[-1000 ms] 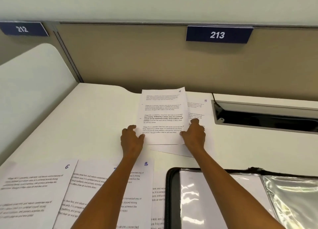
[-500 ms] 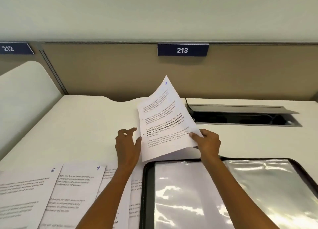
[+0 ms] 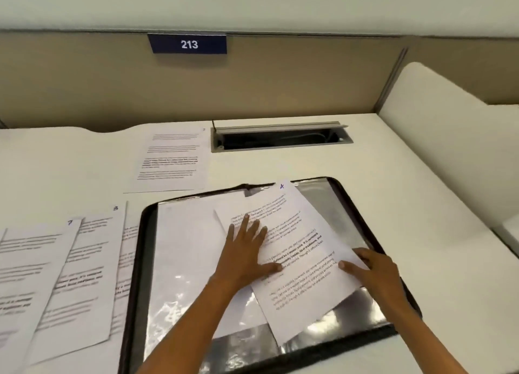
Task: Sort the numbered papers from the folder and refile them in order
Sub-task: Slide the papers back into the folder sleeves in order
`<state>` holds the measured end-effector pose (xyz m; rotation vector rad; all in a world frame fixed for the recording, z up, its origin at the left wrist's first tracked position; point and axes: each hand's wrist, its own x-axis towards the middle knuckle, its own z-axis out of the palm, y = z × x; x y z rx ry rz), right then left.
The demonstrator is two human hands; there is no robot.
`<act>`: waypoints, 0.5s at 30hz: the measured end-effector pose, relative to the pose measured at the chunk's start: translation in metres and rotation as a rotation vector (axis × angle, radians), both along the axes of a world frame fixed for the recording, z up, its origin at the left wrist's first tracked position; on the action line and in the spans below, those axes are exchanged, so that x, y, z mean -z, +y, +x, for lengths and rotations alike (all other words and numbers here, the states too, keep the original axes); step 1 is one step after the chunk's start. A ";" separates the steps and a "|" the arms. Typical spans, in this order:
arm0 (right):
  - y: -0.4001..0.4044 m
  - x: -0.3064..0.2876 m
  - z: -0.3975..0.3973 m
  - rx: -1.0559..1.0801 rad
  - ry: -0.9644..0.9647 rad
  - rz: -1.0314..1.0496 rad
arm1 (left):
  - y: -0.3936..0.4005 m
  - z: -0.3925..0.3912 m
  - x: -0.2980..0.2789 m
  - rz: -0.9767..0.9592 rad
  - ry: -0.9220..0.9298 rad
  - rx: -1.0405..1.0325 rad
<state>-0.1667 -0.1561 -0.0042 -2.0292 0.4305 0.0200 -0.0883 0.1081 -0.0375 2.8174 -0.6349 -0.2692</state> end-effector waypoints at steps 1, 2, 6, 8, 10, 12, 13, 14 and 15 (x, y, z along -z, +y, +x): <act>-0.013 0.001 -0.010 -0.026 0.014 -0.120 | -0.013 -0.013 0.002 0.008 0.009 0.002; -0.024 0.004 -0.015 -0.052 0.000 -0.278 | -0.023 -0.025 0.003 0.007 0.010 0.004; -0.045 0.011 -0.018 -0.277 -0.232 -0.683 | -0.066 -0.080 0.001 -0.002 0.014 0.020; -0.038 0.015 -0.012 -0.401 -0.213 -0.685 | -0.084 -0.105 0.001 0.037 0.019 0.017; -0.027 0.022 -0.007 -0.504 -0.197 -0.704 | -0.099 -0.124 -0.001 0.086 0.050 0.019; -0.019 0.033 -0.007 -0.582 -0.151 -0.740 | -0.108 -0.138 -0.006 -0.001 0.079 -0.007; -0.017 0.037 -0.011 -0.620 -0.103 -0.769 | -0.111 -0.143 -0.010 -0.046 0.054 -0.049; -0.016 0.043 -0.017 -0.639 -0.085 -0.806 | -0.111 -0.146 -0.012 -0.076 0.039 -0.093; -0.016 0.046 -0.026 -0.638 -0.094 -0.832 | -0.110 -0.147 -0.011 -0.104 -0.003 -0.132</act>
